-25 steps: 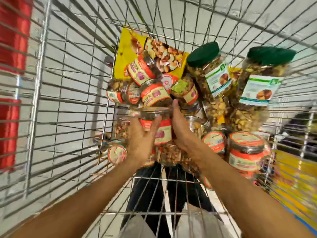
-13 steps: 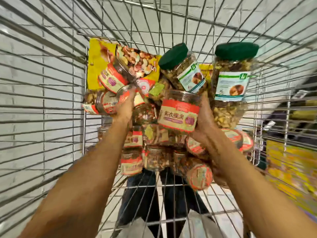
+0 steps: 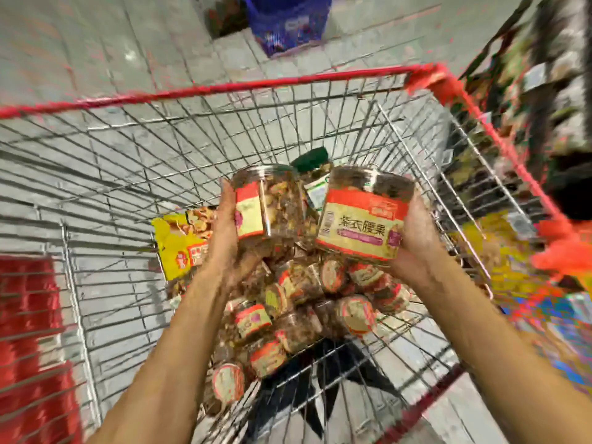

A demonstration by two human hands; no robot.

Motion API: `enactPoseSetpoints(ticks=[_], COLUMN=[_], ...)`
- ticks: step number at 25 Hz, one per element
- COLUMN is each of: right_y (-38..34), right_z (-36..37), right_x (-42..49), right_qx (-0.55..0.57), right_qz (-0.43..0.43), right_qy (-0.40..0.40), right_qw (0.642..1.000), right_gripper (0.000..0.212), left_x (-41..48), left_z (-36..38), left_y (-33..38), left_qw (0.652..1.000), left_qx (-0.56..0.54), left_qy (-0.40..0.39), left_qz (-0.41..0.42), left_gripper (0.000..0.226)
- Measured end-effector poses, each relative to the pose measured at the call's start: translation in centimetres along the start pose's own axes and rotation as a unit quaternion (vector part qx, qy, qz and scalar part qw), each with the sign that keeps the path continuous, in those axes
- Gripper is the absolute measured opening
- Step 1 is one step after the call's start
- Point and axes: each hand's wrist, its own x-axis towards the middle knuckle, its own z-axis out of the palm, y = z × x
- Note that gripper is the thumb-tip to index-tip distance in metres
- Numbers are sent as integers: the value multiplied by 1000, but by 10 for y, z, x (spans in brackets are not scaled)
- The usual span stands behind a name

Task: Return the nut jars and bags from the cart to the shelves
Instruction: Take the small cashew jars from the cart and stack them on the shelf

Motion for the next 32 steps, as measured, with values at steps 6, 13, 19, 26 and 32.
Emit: enactPoseSetpoints(ticks=[6,13,19,26,32], right_y=[-38,-36,-35,-78,-85], right_z=[-79,-214,-373,-529,-624], right_x=[-125,-251,-345,-374,-342], right_qx=[165,291,324,352,390], right_qz=[-156,-270,-295,-289,-307], right_qy=[100,168,209,235,194], right_qw=[969,902,874,859,846], right_gripper=[77,61,51,57,60], left_x=[-33,-90,-144,-154,-101], left_z=[148,271,371,479,551], left_y=[-33,-157,-311,-453,-553], left_qw=[976,899,892,921,916], left_qx=[80,124,141,185,303], left_qy=[-195,-386,-398,-327,-257], left_qz=[-59,-168,-162,-101,63], left_gripper=[69,64,79,64,44])
